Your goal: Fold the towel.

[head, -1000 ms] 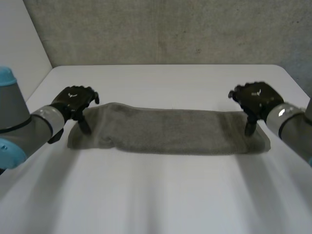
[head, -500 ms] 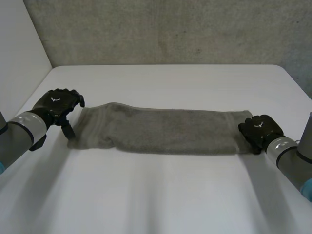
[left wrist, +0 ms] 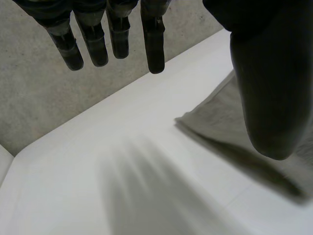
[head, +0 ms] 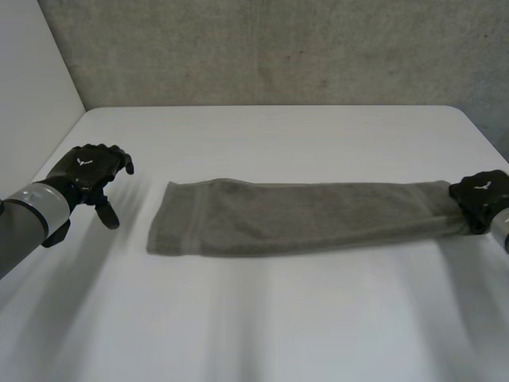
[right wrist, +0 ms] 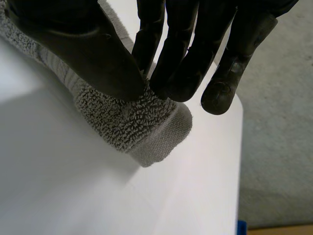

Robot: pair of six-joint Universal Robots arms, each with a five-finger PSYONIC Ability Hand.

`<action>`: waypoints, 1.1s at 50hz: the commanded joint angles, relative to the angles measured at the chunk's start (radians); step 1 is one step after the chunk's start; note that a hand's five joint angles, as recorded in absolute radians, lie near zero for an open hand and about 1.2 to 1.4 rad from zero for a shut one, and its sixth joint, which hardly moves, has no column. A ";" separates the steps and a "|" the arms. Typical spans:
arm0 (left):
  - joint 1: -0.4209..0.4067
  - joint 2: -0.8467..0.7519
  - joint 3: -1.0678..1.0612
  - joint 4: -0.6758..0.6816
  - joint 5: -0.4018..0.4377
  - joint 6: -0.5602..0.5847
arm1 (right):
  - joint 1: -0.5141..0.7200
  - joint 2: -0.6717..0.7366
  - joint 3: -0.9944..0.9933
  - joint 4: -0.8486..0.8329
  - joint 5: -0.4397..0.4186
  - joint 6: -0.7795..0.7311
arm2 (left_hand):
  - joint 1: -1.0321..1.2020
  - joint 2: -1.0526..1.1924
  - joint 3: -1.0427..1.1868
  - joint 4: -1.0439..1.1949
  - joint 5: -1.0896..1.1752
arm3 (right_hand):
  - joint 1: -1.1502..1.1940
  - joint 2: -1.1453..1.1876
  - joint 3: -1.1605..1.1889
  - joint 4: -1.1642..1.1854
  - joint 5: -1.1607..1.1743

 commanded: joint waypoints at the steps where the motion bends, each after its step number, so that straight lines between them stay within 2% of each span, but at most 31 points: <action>1: -0.006 0.001 -0.009 0.000 -0.001 -0.002 | -0.020 -0.015 -0.016 0.089 -0.011 -0.008 | -0.059 -0.055 -0.044 -0.051 -0.039 | 0.091 0.089 0.057 0.058 0.067; 10: -0.012 0.001 -0.017 0.001 -0.001 -0.005 | -0.024 -0.016 -0.024 0.089 -0.003 -0.010 | -0.059 -0.055 -0.044 -0.051 -0.039 | 0.091 0.089 0.057 0.058 0.067; 18: -0.002 0.004 -0.011 0.001 0.000 -0.008 | 0.008 -0.034 -0.159 0.104 0.020 0.000 | -0.059 -0.055 -0.044 -0.051 -0.039 | 0.091 0.089 0.057 0.058 0.067; 20: -0.002 0.011 -0.002 0.000 -0.001 -0.010 | 0.128 -0.065 -0.236 0.119 0.030 0.039 | -0.059 -0.055 -0.044 -0.051 -0.039 | 0.091 0.089 0.057 0.058 0.067; 21: -0.002 0.011 -0.002 0.000 -0.001 -0.010 | 0.129 -0.065 -0.237 0.119 0.030 0.040 | -0.059 -0.055 -0.044 -0.051 -0.039 | 0.091 0.089 0.057 0.058 0.067; 23: -0.004 0.014 0.009 0.001 -0.001 -0.028 | 0.280 -0.077 -0.334 0.156 0.047 0.111 | -0.059 -0.055 -0.044 -0.051 -0.039 | 0.091 0.089 0.057 0.058 0.067; 26: -0.006 0.016 0.018 0.001 -0.003 -0.045 | 0.356 -0.071 -0.381 0.176 0.058 0.150 | -0.056 -0.052 -0.042 -0.048 -0.036 | 0.091 0.089 0.057 0.058 0.067; 28: -0.010 0.018 0.033 0.001 -0.003 -0.093 | 0.519 -0.030 -0.457 0.188 0.070 0.216 | -0.053 -0.049 -0.039 -0.046 -0.033 | 0.091 0.089 0.057 0.058 0.067; 29: -0.010 0.018 0.034 0.001 -0.003 -0.093 | 0.520 -0.030 -0.458 0.189 0.070 0.216 | -0.053 -0.049 -0.039 -0.046 -0.033 | 0.091 0.089 0.057 0.058 0.067; 31: -0.009 0.027 0.038 0.001 -0.003 -0.137 | 0.706 0.069 -0.525 0.188 0.081 0.237 | -0.050 -0.046 -0.036 -0.043 -0.031 | 0.091 0.089 0.057 0.058 0.067; 32: -0.009 0.027 0.038 0.001 -0.003 -0.137 | 0.707 0.070 -0.525 0.189 0.081 0.237 | -0.050 -0.046 -0.036 -0.043 -0.031 | 0.091 0.089 0.057 0.058 0.067; 34: -0.007 0.028 0.038 0.001 -0.003 -0.165 | 0.862 0.197 -0.606 0.201 0.107 0.228 | -0.050 -0.046 -0.036 -0.043 -0.031 | 0.091 0.089 0.057 0.058 0.067; 35: -0.007 0.028 0.038 0.001 -0.003 -0.165 | 0.862 0.197 -0.606 0.201 0.107 0.228 | -0.050 -0.046 -0.036 -0.043 -0.031 | 0.091 0.089 0.057 0.058 0.067; 36: -0.007 0.028 0.035 0.001 -0.003 -0.171 | 0.911 0.256 -0.644 0.214 0.134 0.219 | -0.047 -0.043 -0.033 -0.040 -0.028 | 0.091 0.089 0.057 0.058 0.067; 37: -0.007 0.028 0.035 0.001 -0.003 -0.171 | 0.911 0.257 -0.645 0.215 0.135 0.219 | -0.047 -0.043 -0.033 -0.040 -0.028 | 0.091 0.089 0.057 0.058 0.067; 38: -0.007 0.028 0.031 0.001 -0.003 -0.173 | 0.931 0.309 -0.681 0.231 0.163 0.207 | -0.047 -0.043 -0.033 -0.040 -0.028 | -0.115 -0.116 -0.148 -0.148 -0.138; 39: -0.009 0.028 0.029 0.001 -0.003 -0.173 | 0.939 0.352 -0.715 0.251 0.197 0.193 | -0.047 -0.043 -0.033 -0.040 -0.028 | -0.619 -0.621 -0.653 -0.652 -0.643; 40: -0.009 0.028 0.029 0.001 -0.003 -0.173 | 0.939 0.352 -0.715 0.251 0.197 0.193 | -0.047 -0.043 -0.033 -0.040 -0.028 | -0.624 -0.626 -0.658 -0.657 -0.648; 41: -0.009 0.028 0.024 0.001 -0.003 -0.173 | 0.934 0.375 -0.734 0.265 0.225 0.178 | -0.047 -0.043 -0.033 -0.040 -0.028 | -0.796 -0.798 -0.830 -0.829 -0.820; 42: -0.010 0.028 0.020 0.001 -0.003 -0.173 | 0.927 0.377 -0.738 0.277 0.243 0.179 | -0.047 -0.043 -0.033 -0.040 -0.028 | -0.905 -0.907 -0.939 -0.938 -0.929; 43: -0.010 0.028 0.020 0.001 -0.003 -0.173 | 0.927 0.377 -0.738 0.277 0.243 0.179 | -0.047 -0.043 -0.033 -0.040 -0.028 | -0.906 -0.908 -0.940 -0.939 -0.930; 44: -0.013 0.027 0.017 0.001 -0.001 -0.173 | 0.916 0.369 -0.729 0.287 0.253 0.184 | -0.045 -0.040 -0.030 -0.037 -0.025 | -1.069 -1.071 -1.103 -1.102 -1.093; 48: -0.016 0.027 0.004 0.003 0.000 -0.173 | 0.870 0.328 -0.672 0.287 0.254 0.185 | -0.044 -0.040 -0.030 -0.037 -0.025 | -1.131 -1.133 -1.165 -1.164 -1.155; 50: -0.027 0.027 -0.002 0.003 0.002 -0.173 | 0.820 0.241 -0.578 0.273 0.251 0.191 | -0.044 -0.040 -0.030 -0.037 -0.025 | -1.131 -1.133 -1.165 -1.164 -1.155; 55: -0.074 0.027 -0.002 0.006 0.002 -0.173 | 0.747 0.128 -0.424 0.218 0.225 0.228 | -0.039 -0.035 -0.024 -0.031 -0.019 | -1.131 -1.133 -1.165 -1.164 -1.155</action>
